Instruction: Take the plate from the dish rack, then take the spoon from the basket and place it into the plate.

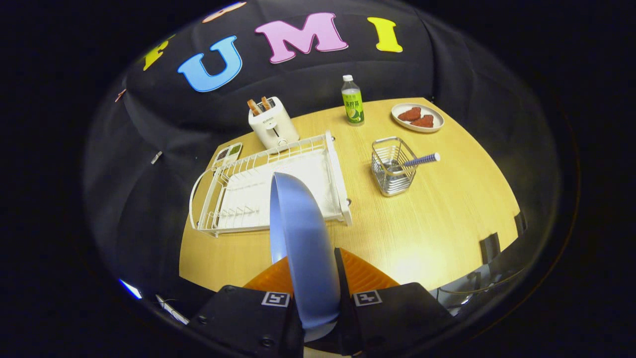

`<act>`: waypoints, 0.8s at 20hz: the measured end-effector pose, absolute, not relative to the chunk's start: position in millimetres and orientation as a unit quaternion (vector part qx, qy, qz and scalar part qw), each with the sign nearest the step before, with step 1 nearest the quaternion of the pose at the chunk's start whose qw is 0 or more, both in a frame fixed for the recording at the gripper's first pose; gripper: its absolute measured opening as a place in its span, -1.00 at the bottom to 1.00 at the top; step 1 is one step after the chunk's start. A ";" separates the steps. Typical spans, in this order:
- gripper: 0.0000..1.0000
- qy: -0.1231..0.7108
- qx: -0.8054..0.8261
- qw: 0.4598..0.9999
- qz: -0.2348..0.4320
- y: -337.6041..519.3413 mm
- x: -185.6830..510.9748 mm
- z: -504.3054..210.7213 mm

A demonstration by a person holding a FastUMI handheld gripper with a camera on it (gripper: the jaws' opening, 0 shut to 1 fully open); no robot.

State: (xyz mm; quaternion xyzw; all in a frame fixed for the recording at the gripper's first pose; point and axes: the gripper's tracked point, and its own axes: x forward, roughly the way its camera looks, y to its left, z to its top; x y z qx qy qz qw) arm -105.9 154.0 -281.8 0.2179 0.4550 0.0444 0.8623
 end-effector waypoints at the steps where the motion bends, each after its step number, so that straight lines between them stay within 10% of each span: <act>1: -0.37 0.463 0.225 0.856 0.048 158.6 -113.3 -289.8; 16: -0.35 0.531 0.334 0.777 0.047 175.5 -127.4 -386.8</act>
